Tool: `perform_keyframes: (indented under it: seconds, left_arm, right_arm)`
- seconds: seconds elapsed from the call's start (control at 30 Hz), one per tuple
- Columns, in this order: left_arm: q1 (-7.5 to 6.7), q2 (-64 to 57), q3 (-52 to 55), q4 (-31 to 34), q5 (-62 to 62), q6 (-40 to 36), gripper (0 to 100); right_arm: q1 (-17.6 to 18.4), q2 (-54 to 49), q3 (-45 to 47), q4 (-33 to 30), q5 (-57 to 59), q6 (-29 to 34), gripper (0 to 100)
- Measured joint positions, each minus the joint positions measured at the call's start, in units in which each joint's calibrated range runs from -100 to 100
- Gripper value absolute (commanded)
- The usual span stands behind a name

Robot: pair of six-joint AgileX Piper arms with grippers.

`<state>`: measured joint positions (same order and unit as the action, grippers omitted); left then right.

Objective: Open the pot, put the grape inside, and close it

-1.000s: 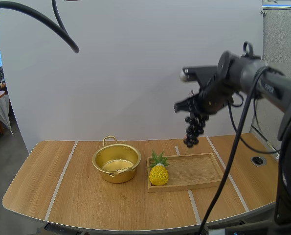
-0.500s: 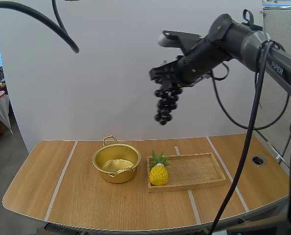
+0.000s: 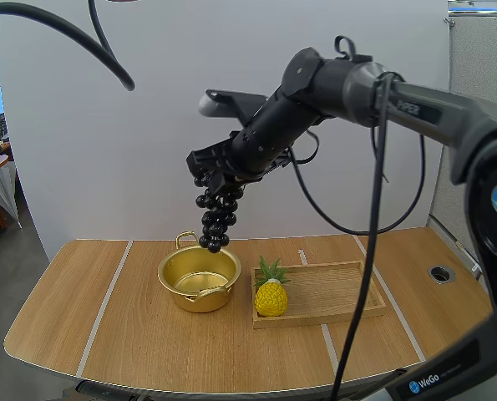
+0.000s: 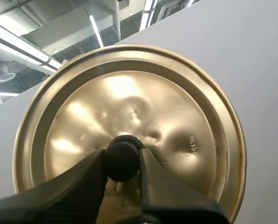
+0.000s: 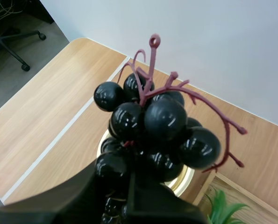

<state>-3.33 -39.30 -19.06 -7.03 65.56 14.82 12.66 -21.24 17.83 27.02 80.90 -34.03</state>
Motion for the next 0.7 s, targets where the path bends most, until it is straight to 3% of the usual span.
perform_keyframes:
  seconds: [0.37,0.7]
  left_arm:
    - [0.0,0.0,0.0,0.0,0.0,0.0,0]
    - [0.0,0.0,0.0,0.0,0.0,0.0,0]
  right_arm:
    - [3.48,8.11,0.0,-1.94,-9.64,-0.75,0]
    - [3.87,13.02,-0.05,-3.91,-15.66,-1.42,0]
